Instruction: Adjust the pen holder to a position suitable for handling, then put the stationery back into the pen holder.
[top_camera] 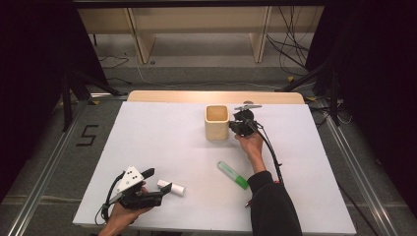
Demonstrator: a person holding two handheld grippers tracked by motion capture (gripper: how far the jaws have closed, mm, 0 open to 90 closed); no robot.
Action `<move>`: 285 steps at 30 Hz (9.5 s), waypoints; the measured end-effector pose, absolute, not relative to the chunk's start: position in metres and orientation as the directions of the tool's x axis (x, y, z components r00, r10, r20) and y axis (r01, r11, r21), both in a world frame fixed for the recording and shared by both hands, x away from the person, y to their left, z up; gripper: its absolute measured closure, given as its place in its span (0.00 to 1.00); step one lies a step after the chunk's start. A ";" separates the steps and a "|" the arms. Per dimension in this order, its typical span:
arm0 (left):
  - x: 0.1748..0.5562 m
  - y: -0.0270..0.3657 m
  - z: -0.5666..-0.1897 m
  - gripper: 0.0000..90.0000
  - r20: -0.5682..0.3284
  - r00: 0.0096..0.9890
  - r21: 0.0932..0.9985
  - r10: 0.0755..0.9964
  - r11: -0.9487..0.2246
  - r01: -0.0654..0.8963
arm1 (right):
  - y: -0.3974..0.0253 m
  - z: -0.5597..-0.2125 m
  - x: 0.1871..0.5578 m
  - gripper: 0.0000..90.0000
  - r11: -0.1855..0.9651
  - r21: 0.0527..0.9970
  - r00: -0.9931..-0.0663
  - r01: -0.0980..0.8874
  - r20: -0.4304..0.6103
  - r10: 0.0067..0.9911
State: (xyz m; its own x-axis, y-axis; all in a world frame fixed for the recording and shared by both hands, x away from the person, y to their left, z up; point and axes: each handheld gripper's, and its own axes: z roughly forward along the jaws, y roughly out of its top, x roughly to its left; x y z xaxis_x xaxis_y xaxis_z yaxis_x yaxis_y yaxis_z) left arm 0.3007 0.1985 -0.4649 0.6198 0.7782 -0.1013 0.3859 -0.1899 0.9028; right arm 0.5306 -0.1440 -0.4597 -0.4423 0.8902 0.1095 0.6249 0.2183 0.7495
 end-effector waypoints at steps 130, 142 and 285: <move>0.299 0.198 -0.467 0.19 -0.097 0.633 0.897 0.768 -0.208 0.390 | -0.150 -0.461 0.389 0.62 0.670 0.391 -0.733 0.631 0.019 0.680; 0.299 0.198 -0.467 0.19 -0.096 0.631 0.897 0.770 -0.208 0.391 | -0.145 -0.463 0.388 0.71 0.687 0.373 -0.735 0.623 -0.022 0.678; 0.303 0.192 -0.442 0.18 -0.103 0.697 0.852 0.710 -0.298 0.430 | -0.109 -0.433 0.267 0.75 0.879 0.453 -0.748 -0.147 -0.633 0.201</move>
